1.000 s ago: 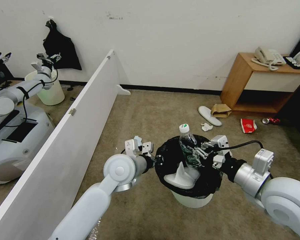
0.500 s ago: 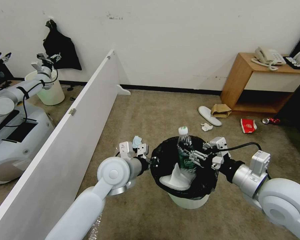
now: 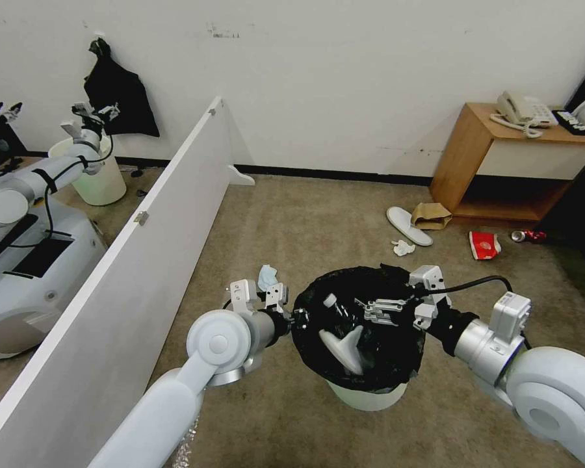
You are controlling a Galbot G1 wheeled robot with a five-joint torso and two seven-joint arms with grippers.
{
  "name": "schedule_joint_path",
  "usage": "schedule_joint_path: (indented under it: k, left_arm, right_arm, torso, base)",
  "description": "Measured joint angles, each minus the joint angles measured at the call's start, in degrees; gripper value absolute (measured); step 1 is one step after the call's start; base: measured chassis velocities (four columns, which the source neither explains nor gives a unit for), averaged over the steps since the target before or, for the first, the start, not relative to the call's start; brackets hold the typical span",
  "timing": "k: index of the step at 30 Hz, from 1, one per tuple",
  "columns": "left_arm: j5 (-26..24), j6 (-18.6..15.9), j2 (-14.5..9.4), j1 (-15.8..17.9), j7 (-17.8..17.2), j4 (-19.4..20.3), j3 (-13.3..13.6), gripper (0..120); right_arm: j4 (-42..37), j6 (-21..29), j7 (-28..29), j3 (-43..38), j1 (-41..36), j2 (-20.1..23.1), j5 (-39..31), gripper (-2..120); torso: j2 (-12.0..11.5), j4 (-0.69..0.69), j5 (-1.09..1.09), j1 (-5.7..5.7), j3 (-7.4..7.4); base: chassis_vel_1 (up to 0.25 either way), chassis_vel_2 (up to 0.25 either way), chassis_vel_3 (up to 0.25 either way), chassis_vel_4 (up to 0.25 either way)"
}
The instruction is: Pick up the trash bin, then pick up the garbage from the floor and place it into the trash bin.
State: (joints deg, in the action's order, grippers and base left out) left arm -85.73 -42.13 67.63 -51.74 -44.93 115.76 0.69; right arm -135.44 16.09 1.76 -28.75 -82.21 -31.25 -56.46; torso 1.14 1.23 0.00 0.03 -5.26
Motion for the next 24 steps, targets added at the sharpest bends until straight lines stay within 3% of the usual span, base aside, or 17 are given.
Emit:
schedule_joint_path:
  k: [18,21,24]
  left_arm:
    - [1.01,0.00,-0.52,-2.64,-0.14,1.53,-0.69,2]
    - [1.91,0.00,-1.08,-4.03,0.27,2.42,-1.36,2]
    - [4.91,0.00,-1.94,-7.76,1.79,3.97,-3.69,2]
  right_arm:
    - [-1.27,-2.19,0.09,-2.86,0.33,-0.45,-1.77,100]
    - [-1.28,-2.99,0.89,-3.65,0.70,-0.67,-2.72,100]
    - [-0.97,-4.10,2.42,-4.72,1.39,-1.21,-3.61,100]
  torso:
    - [0.00,0.00,0.01,0.00,-0.01]
    - [0.00,0.00,0.01,0.00,-0.01]
    - [0.00,-0.01,0.00,0.00,-0.01]
  base:
    - [0.000,0.000,0.000,0.000]
    - [0.000,0.000,0.000,0.000]
    - [0.000,0.000,0.000,0.000]
